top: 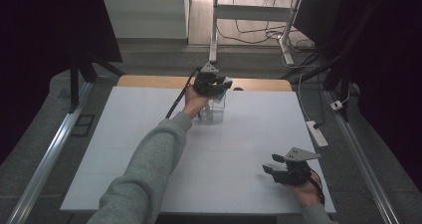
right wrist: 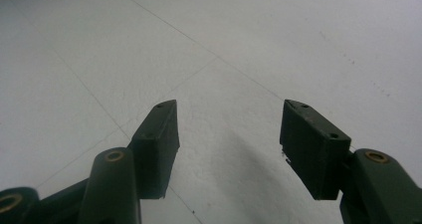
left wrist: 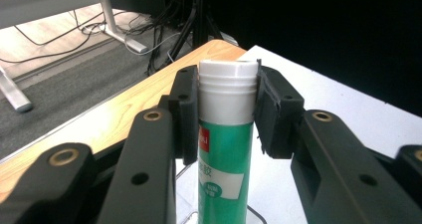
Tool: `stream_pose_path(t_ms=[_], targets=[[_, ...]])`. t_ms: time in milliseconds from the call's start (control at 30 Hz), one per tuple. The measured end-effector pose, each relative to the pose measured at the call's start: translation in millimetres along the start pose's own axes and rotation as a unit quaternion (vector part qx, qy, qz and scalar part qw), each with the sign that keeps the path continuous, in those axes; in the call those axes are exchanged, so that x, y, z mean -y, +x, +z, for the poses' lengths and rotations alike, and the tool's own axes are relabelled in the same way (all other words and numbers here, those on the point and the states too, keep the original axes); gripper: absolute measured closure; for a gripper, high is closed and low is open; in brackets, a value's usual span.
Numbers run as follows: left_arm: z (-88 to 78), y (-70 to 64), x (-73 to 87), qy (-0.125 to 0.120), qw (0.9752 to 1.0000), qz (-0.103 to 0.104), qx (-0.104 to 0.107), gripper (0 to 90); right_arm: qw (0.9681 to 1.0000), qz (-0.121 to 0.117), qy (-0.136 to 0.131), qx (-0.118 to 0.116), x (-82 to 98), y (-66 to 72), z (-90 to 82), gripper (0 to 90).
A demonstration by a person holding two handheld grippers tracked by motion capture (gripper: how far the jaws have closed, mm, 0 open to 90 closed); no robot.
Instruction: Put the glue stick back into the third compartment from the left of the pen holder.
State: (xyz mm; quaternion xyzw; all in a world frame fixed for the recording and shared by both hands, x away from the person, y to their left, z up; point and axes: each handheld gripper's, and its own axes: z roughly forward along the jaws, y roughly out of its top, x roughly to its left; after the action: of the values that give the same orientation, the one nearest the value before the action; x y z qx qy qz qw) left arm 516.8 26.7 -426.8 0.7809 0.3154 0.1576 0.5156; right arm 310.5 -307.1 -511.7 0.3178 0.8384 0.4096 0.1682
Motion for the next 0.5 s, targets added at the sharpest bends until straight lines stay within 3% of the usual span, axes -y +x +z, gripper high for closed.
stream_pose_path(t_ms=[100, 200, 500], targets=[[-0.5, -0.7, 1.0, 0.009, 0.9999, 0.002, -0.006, 60.5, 1.0000, -0.001, -0.001, -0.001, -0.3, 0.5, -0.1, 40.0], [-7.3, -0.6, -0.4, 0.016, 0.9999, -0.005, 0.002, 48.2, 1.0000, -0.001, -0.001, -0.003, -0.4, 0.8, -0.1, 40.0], [-45.1, -5.8, 6.3, 0.036, 0.9991, 0.014, 0.018, 46.7, 1.0000, -0.005, -0.003, -0.002, -2.2, 2.8, -0.9, 40.0]])
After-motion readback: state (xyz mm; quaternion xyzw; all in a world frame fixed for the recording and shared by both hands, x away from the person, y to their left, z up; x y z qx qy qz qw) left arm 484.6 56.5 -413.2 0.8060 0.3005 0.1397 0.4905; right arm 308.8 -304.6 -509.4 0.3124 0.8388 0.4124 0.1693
